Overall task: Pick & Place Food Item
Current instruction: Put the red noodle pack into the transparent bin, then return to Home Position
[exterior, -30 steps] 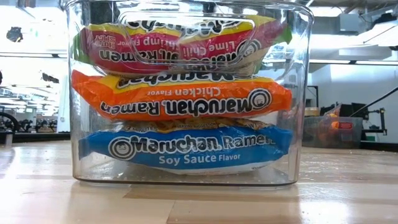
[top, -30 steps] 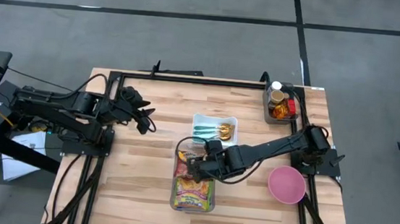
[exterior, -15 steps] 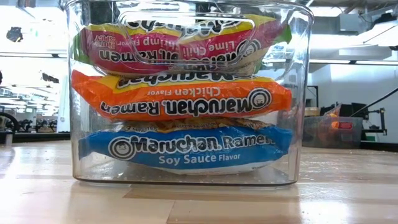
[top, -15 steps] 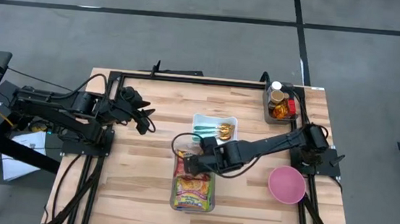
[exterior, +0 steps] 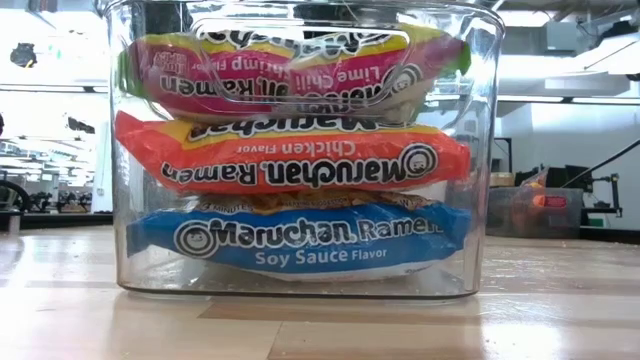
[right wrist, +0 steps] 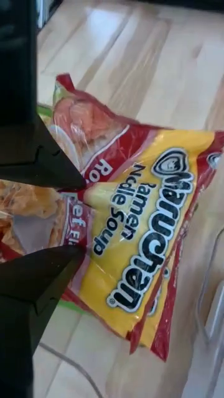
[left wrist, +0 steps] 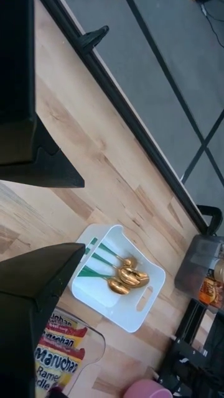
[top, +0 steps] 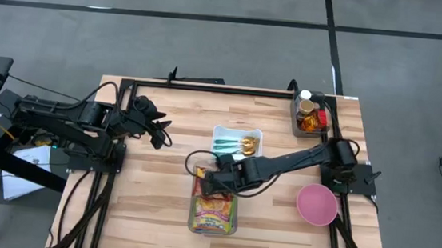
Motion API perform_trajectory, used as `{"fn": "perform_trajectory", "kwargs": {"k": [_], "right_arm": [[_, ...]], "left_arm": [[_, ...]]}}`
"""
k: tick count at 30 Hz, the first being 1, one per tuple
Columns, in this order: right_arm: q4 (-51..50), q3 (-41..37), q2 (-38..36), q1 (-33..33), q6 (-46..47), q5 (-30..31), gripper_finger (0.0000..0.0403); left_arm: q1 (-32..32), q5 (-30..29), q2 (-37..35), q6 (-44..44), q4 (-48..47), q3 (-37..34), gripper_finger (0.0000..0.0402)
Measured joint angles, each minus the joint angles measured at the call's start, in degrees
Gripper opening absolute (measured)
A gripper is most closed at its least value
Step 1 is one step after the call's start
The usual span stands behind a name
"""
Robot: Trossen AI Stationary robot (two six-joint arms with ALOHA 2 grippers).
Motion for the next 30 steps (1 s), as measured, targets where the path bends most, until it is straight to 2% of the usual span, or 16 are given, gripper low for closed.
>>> {"fn": "perform_trajectory", "kwargs": {"k": [5, 12, 17, 23, 26, 30], "right_arm": [[-1.32, -0.03, -0.1, 0.25, 0.49, 0.13, 0.0154], [-4.87, 3.92, -2.35, 1.31, 1.28, 5.21, 0.0154], [-6.88, 4.24, -1.88, 1.47, 1.57, 6.15, 0.0154], [-10.21, 4.53, -4.74, 4.69, 1.27, 16.04, 0.0154], [-19.93, 4.37, -7.64, 7.42, 3.86, 20.45, 0.0153], [-35.1, 4.31, -10.72, 10.04, 12.07, 21.53, 0.0146]], "left_arm": [[0.0, 0.01, 0.0, -0.07, 0.02, 0.0, 0.0149], [-0.01, -0.03, 0.0, -0.28, 0.06, 0.0, 0.0149], [-0.02, 0.63, 0.0, -0.28, 0.27, 0.0, 0.0149], [-1.57, 5.37, -0.02, 4.06, 0.35, 0.0, 0.0149], [-3.54, 6.13, -0.13, 6.05, 0.24, 0.0, 0.0149], [-4.56, 6.03, -1.3, 5.28, 0.5, 0.06, 0.0149]]}}
